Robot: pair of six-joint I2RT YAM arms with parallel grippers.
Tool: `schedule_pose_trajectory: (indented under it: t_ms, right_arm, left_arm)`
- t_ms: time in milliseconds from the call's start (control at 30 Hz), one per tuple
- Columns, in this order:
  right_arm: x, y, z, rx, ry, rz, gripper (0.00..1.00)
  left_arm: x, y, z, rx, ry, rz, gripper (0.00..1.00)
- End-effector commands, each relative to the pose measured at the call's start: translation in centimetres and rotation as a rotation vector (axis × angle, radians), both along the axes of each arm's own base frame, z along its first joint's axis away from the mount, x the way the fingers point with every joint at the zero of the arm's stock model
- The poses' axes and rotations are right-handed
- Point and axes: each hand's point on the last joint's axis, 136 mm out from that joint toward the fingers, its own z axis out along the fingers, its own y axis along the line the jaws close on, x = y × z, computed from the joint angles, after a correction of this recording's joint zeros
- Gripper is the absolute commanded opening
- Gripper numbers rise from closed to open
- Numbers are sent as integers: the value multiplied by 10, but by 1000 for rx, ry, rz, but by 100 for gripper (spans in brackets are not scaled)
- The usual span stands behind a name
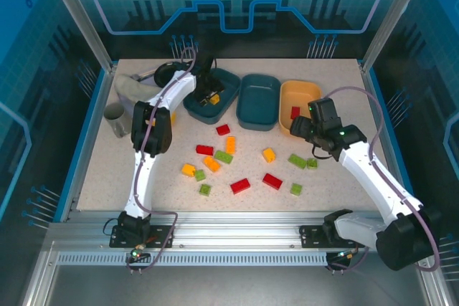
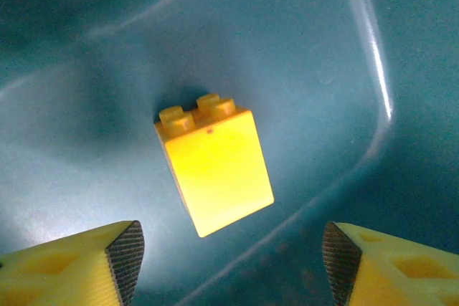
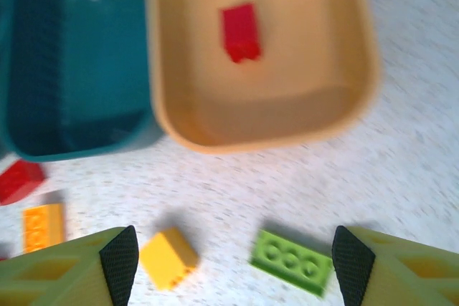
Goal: Sort the legos into containers by color
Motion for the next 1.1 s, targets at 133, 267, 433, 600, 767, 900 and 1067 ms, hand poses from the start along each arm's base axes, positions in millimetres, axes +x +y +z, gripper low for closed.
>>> schedule_pose_trajectory:
  t_ms: [133,267,433,600,767,900,1067]
  right_arm:
    - [-47,-46,-66,54,252,-313,75]
    - [-47,-50,-94,195,306,-472,76]
    - [-42,-51,-110,321,319,-636,78]
    - [-41,-45,-130,454,393,-779,78]
    - [-43,-36,-148,534,474,-864,77]
    - [-44,-34,-154,562,489,-913,72]
    - [-53,-37,-162,544,514,-958,54]
  left_arm:
    - [-41,-35,104,-72,-175,-73,77]
    - [-82,-52,121,-90,-217,-147,78]
    - [-138,-97,140,-159,-320,-419,81]
    - [-192,-127,139,-182,-355,-632,86]
    - [-216,-134,133,-219,-356,-670,86]
    - [-220,-136,133,-215,-351,-685,86]
    - [-219,-137,136,-211,-357,-695,86]
